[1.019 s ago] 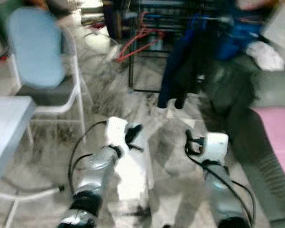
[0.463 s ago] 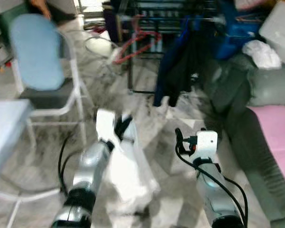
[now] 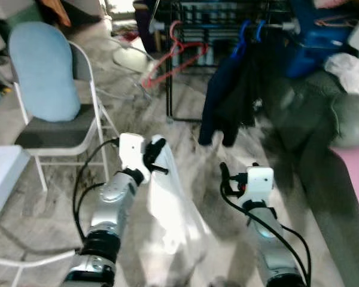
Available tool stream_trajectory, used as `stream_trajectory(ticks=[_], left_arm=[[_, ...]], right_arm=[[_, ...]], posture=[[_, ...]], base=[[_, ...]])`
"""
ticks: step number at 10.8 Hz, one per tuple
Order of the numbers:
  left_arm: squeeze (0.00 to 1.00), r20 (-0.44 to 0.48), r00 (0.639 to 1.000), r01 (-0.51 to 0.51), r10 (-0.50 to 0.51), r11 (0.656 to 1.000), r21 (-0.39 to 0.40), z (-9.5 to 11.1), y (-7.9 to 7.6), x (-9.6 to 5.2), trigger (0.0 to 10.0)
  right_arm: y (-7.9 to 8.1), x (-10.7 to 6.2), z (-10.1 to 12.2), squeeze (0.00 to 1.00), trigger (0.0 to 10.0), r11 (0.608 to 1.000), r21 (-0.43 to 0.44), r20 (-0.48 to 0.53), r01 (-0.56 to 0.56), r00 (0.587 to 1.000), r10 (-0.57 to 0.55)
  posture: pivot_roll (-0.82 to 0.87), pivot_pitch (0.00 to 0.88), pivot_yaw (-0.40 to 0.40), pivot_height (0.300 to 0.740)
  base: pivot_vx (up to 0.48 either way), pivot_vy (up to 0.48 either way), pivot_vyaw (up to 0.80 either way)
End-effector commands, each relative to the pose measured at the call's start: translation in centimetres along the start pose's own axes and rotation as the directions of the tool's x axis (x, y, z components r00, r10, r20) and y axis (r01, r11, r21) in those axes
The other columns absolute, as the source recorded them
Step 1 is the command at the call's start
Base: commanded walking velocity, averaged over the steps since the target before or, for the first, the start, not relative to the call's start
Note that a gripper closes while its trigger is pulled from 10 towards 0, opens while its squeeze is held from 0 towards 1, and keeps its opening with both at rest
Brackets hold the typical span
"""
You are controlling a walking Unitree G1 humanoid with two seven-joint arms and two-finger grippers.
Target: Hang hanger
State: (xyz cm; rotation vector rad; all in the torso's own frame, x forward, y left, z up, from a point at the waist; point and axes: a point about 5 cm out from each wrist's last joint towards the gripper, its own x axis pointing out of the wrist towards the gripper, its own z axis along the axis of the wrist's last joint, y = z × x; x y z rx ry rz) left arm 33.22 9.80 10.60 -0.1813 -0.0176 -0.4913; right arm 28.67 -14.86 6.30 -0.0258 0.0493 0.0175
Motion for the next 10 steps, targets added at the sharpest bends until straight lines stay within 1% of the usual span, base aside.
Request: stream_trajectory(ticks=[1,3,4,7,8,9,10], left_arm=[[0.0,0.026,1.0,0.009,-0.01,1.0,0.029,0.7,0.0,0.2,10.0],[0.0,0.014,1.0,0.011,-0.011,1.0,0.018,0.5,0.0,0.2,10.0],[0.0,-0.007,1.0,0.011,-0.01,0.999,0.031,0.1,0.0,0.0,10.0],[0.0,-0.02,1.0,0.017,-0.016,1.0,0.018,-0.5,-0.2,-0.1,10.0],[0.0,-0.03,0.999,0.017,-0.017,1.0,0.017,-0.8,-0.3,0.0,10.0],[0.0,-0.059,0.998,-0.004,0.006,1.0,0.031,-1.5,-0.1,-0.3,10.0],[0.0,-0.094,0.993,-0.069,0.075,0.996,0.061,-2.3,0.5,-0.7,10.0]], right_arm=[[-0.3,0.0,0.2,0.0,10.0,1.0,0.008,0.012,0.015,1.0,-0.016],[-0.4,0.1,0.3,0.0,10.0,1.0,0.009,0.011,0.02,1.0,-0.02],[-0.4,0.1,0.2,0.0,10.0,1.0,0.009,0.008,0.021,1.0,-0.021],[-0.4,0.1,0.1,0.0,10.0,1.0,0.01,0.003,0.024,1.0,-0.024],[-0.5,0.2,0.1,0.0,10.0,1.0,0.009,0.002,0.026,1.0,-0.026],[-0.4,0.3,0.1,0.0,10.0,1.0,0.008,0.001,0.023,1.0,-0.023],[-0.4,0.5,0.2,0.0,10.0,1.0,0.0,0.004,0.015,1.0,-0.015]], posture=[[-0.09,0.074,0.031,0.74],[-0.09,0.071,0.03,0.74],[-0.1,0.069,0.03,0.74],[-0.1,0.061,0.031,0.74],[-0.1,0.044,0.026,0.74],[-0.1,0.03,0.022,0.74],[-0.1,0.016,0.014,0.74]], base=[[0.334,0.345,0.52],[0.33,0.347,0.0],[0.307,0.371,0.0],[0.306,0.369,0.0],[0.289,0.382,0.0],[0.0,0.431,0.0],[0.0,0.0,0.0]])
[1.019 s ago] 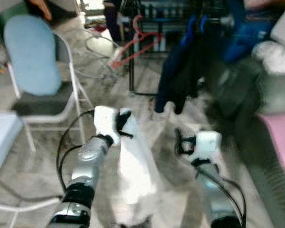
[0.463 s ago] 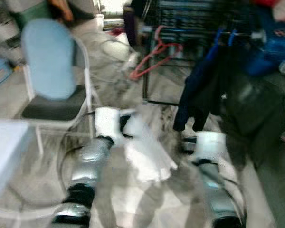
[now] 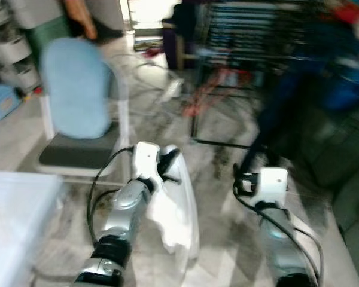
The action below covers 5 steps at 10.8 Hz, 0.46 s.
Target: Hang hanger
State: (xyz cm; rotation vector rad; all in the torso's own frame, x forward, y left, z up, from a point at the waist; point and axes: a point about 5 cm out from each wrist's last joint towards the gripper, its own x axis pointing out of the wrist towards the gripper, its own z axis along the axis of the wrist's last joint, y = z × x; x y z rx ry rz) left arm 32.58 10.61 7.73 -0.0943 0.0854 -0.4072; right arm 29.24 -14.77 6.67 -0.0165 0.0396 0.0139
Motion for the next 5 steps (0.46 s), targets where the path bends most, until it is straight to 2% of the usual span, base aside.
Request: stream_trajectory(ticks=[1,2,3,5], left_arm=[[0.0,0.026,0.998,-0.053,0.052,0.998,0.025,0.0,0.3,-0.2,10.0],[0.0,0.017,0.995,-0.099,0.098,0.994,0.046,-0.7,1.1,-1.0,10.0],[0.0,0.019,0.994,-0.111,0.11,0.993,0.034,-0.9,1.4,-1.4,10.0],[0.0,0.042,0.98,-0.198,0.196,0.978,0.061,-1.7,3.2,-3.4,10.0]], right_arm=[[-0.6,0.0,-0.1,0.0,10.0,1.0,-0.011,-0.003,0.012,1.0,-0.012],[-0.8,-0.2,0.0,0.0,10.0,1.0,-0.015,0.001,0.014,1.0,-0.014],[-1.0,-0.3,-0.1,0.0,10.0,1.0,-0.019,0.003,0.015,1.0,-0.015],[-2.7,-1.4,0.2,0.0,10.0,0.997,-0.057,0.023,0.043,0.999,-0.042]], posture=[[-0.1,0.008,0.009,0.74],[-0.1,0.0,0.005,0.74],[-0.1,0.0,0.003,0.74],[-0.09,0.0,-0.008,0.74]], base=[[0.0,0.0,0.0],[0.0,0.0,0.0],[0.0,0.0,0.0],[0.0,0.0,0.0]])
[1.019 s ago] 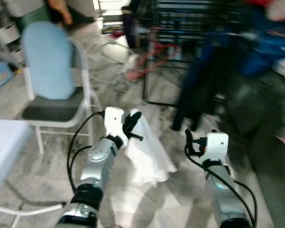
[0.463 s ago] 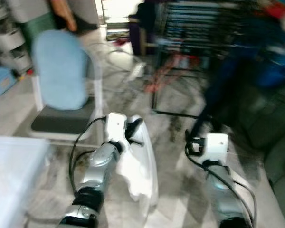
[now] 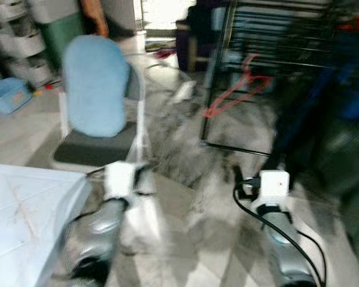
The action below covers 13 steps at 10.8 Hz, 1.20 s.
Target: Hang hanger
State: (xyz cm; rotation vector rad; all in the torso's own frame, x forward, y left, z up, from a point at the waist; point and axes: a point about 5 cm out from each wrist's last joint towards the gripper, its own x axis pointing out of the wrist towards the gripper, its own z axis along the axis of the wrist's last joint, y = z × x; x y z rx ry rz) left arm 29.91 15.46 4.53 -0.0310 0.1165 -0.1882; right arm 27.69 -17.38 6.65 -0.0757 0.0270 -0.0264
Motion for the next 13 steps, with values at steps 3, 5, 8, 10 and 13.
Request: stream_trajectory(ticks=[3,5,8,10,13], left_arm=[[0.0,0.085,0.995,-0.047,0.047,0.999,-0.001,1.5,1.1,0.2,10.0],[0.0,0.114,0.993,0.02,-0.015,0.999,-0.038,2.4,0.4,0.9,10.0],[0.0,0.139,0.987,0.089,-0.08,0.994,-0.062,3.4,-0.7,2.0,10.0],[0.0,0.139,0.984,0.124,-0.114,0.99,-0.068,3.3,-1.3,2.0,10.0],[0.0,0.137,0.981,0.152,-0.141,0.985,-0.08,3.2,-1.9,2.0,10.0]], right_arm=[[-1.0,-0.5,0.0,0.0,10.0,1.0,-0.013,-0.002,0.023,1.0,-0.023],[0.0,0.0,0.3,0.0,10.0,1.0,-0.013,0.006,-0.009,1.0,0.009],[0.0,0.7,1.0,0.0,10.0,1.0,-0.016,0.028,0.003,1.0,-0.003],[-0.2,0.6,0.9,0.0,10.0,1.0,-0.02,0.024,0.008,1.0,-0.007],[0.0,0.8,1.0,0.0,10.0,1.0,-0.017,0.025,0.007,1.0,-0.006]], posture=[[-0.09,0.0,-0.025,0.74],[-0.08,0.0,-0.019,0.74],[-0.09,0.0,-0.006,0.74],[-0.1,0.0,0.0,0.74],[-0.1,0.0,-0.001,0.74]], base=[[0.0,0.0,0.0],[0.133,0.0,0.0],[0.415,0.0,0.0],[0.446,0.0,0.0],[0.444,0.0,0.0]])
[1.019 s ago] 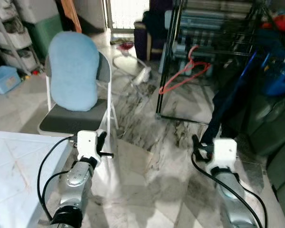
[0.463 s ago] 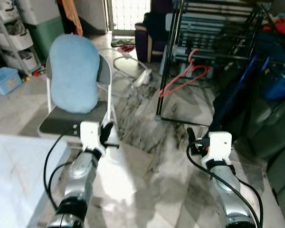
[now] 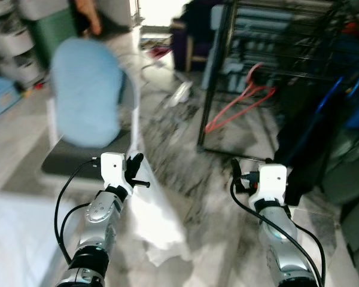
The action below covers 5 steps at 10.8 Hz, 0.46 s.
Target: Hang hanger
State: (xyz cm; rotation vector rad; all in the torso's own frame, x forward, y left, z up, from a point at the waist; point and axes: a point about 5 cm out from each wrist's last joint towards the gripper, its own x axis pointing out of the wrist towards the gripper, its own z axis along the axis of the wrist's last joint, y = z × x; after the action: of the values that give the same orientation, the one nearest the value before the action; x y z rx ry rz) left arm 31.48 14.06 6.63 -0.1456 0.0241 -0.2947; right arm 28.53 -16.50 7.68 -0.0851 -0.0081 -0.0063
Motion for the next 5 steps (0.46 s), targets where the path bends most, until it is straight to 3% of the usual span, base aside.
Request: stream_trajectory(ticks=[1,2,5], left_arm=[[0.0,0.028,0.998,0.048,-0.049,0.999,0.005,0.77,-0.97,0.71,10.0],[0.0,0.028,0.998,0.054,-0.054,0.999,0.001,0.77,-1.05,0.71,10.0],[0.0,0.024,0.998,0.067,-0.067,0.998,-0.005,0.6,-1.34,0.6,10.0]], right_arm=[[-0.68,0.05,-0.17,0.0,10.0,1.0,-0.006,-0.012,0.023,1.0,-0.023],[-0.66,0.08,-0.24,0.0,10.0,1.0,-0.001,-0.016,0.024,1.0,-0.024],[-0.46,0.14,-0.33,0.0,10.0,1.0,0.007,-0.021,0.023,1.0,-0.022]], posture=[[-0.1,0.0,0.0,0.74],[-0.1,0.0,0.0,0.74],[-0.09,0.0,-0.002,0.74]], base=[[0.442,0.0,0.0],[0.442,0.0,0.0],[0.441,0.0,-0.61]])
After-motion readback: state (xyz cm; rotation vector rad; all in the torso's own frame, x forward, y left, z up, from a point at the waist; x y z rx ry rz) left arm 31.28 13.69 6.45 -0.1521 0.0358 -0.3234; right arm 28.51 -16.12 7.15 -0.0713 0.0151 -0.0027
